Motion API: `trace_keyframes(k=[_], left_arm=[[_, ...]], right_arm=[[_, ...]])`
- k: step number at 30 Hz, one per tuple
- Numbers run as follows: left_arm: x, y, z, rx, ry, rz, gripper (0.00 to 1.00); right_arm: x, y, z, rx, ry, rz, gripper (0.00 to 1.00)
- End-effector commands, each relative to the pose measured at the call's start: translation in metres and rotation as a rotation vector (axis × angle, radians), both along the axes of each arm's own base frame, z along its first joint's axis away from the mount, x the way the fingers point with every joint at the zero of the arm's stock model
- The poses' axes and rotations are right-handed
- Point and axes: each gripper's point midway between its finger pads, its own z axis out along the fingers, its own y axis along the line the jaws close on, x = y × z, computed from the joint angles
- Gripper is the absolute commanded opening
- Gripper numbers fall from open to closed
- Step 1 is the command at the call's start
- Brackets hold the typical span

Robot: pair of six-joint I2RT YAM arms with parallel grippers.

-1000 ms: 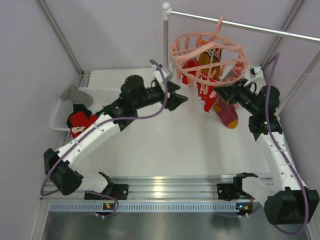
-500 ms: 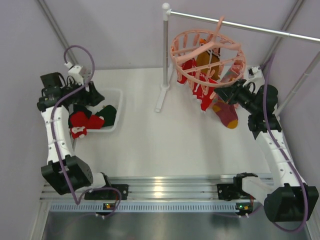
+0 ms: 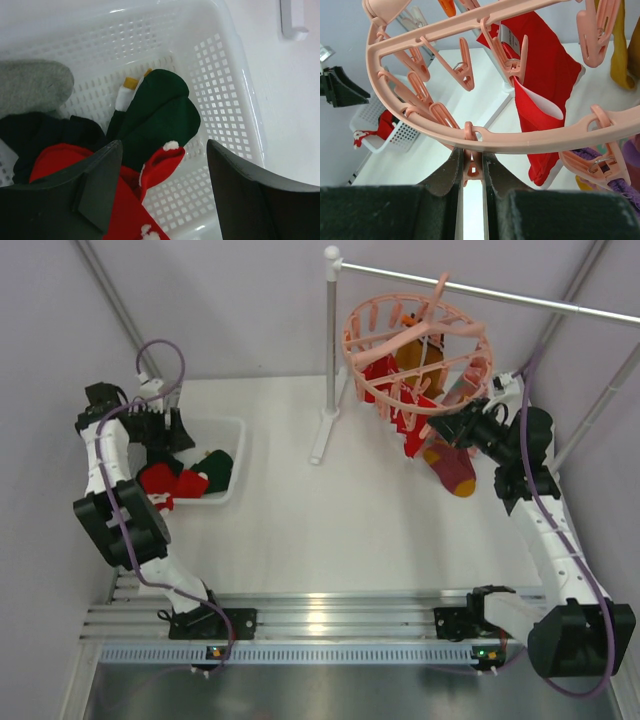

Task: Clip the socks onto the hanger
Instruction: Adjust the sock in the bin.

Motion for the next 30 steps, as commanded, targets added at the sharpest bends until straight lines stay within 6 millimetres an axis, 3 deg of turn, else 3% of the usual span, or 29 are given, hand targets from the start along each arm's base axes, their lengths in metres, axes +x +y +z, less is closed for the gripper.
trace_keyframes(k=[1, 9, 17, 20, 21, 22, 24, 25, 28, 30], left_arm=[[0.015, -0.015, -0.019, 0.098, 0.002, -0.147, 0.73], [0.048, -0.027, -0.091, 0.198, 0.105, -0.205, 0.71], [0.066, -0.036, -0.133, 0.293, 0.14, -0.215, 0.7], [0.069, -0.035, -0.146, 0.319, 0.163, -0.211, 0.59], [0.069, -0.033, -0.15, 0.319, 0.173, -0.207, 0.51], [0.069, -0.034, -0.151, 0.315, 0.177, -0.208, 0.48], [0.069, -0.035, -0.149, 0.312, 0.173, -0.216, 0.41], [0.069, -0.037, -0.149, 0.307, 0.17, -0.222, 0.33], [0.071, -0.041, -0.138, 0.288, 0.146, -0.226, 0.1], [0.074, -0.042, -0.12, 0.279, 0.125, -0.209, 0.0]], right_arm=[[0.002, -0.001, 0.01, -0.022, -0.039, 0.016, 0.0], [0.005, -0.001, 0.004, -0.037, -0.025, 0.024, 0.0], [0.008, -0.001, 0.0, -0.035, -0.011, 0.027, 0.0], [0.009, -0.001, -0.001, -0.037, -0.009, 0.027, 0.0], [0.009, -0.001, -0.002, -0.04, -0.008, 0.026, 0.0], [0.012, -0.012, -0.002, -0.044, -0.01, -0.004, 0.0], [0.013, -0.012, -0.005, -0.048, -0.004, -0.002, 0.0], [0.013, -0.013, -0.004, -0.049, -0.007, -0.005, 0.0], [0.014, -0.013, -0.005, -0.051, -0.008, -0.005, 0.0], [0.014, -0.014, -0.004, -0.055, -0.01, -0.007, 0.0]])
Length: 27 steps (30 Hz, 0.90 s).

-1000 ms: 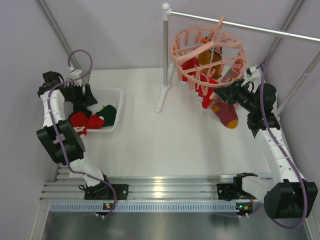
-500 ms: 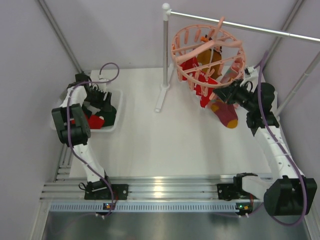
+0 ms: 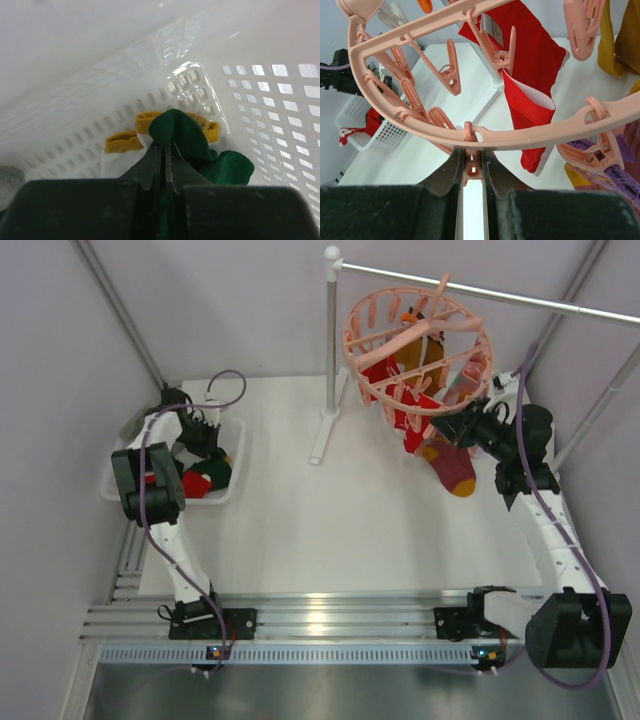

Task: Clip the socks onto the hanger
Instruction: Adjust the sock in the bin.

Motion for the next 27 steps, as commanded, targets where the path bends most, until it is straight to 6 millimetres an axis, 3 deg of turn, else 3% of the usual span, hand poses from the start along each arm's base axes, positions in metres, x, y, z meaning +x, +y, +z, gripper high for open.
trace_keyframes(k=[1, 5, 8, 15, 19, 24, 27], left_arm=[[0.016, 0.002, 0.043, -0.002, -0.097, 0.005, 0.0], [0.025, 0.004, 0.1, -0.032, -0.216, 0.045, 0.0], [0.025, 0.004, 0.127, -0.047, -0.271, 0.055, 0.0], [0.02, 0.0, 0.158, -0.086, -0.323, 0.065, 0.0], [0.018, 0.003, 0.152, -0.07, -0.301, 0.06, 0.0], [0.013, 0.005, 0.124, -0.076, -0.226, 0.086, 0.0], [0.021, 0.009, 0.111, -0.071, -0.222, 0.129, 0.09]], right_arm=[[0.002, -0.003, 0.011, -0.026, -0.032, 0.006, 0.0], [0.002, -0.003, 0.013, -0.027, -0.033, 0.006, 0.0], [0.003, -0.003, 0.013, -0.02, -0.029, 0.008, 0.0], [0.002, -0.002, 0.015, -0.022, -0.035, 0.012, 0.0], [0.003, -0.002, 0.015, -0.024, -0.035, 0.015, 0.0], [0.003, -0.002, 0.014, -0.017, -0.028, 0.017, 0.0], [0.005, -0.001, 0.012, -0.018, -0.024, 0.019, 0.0]])
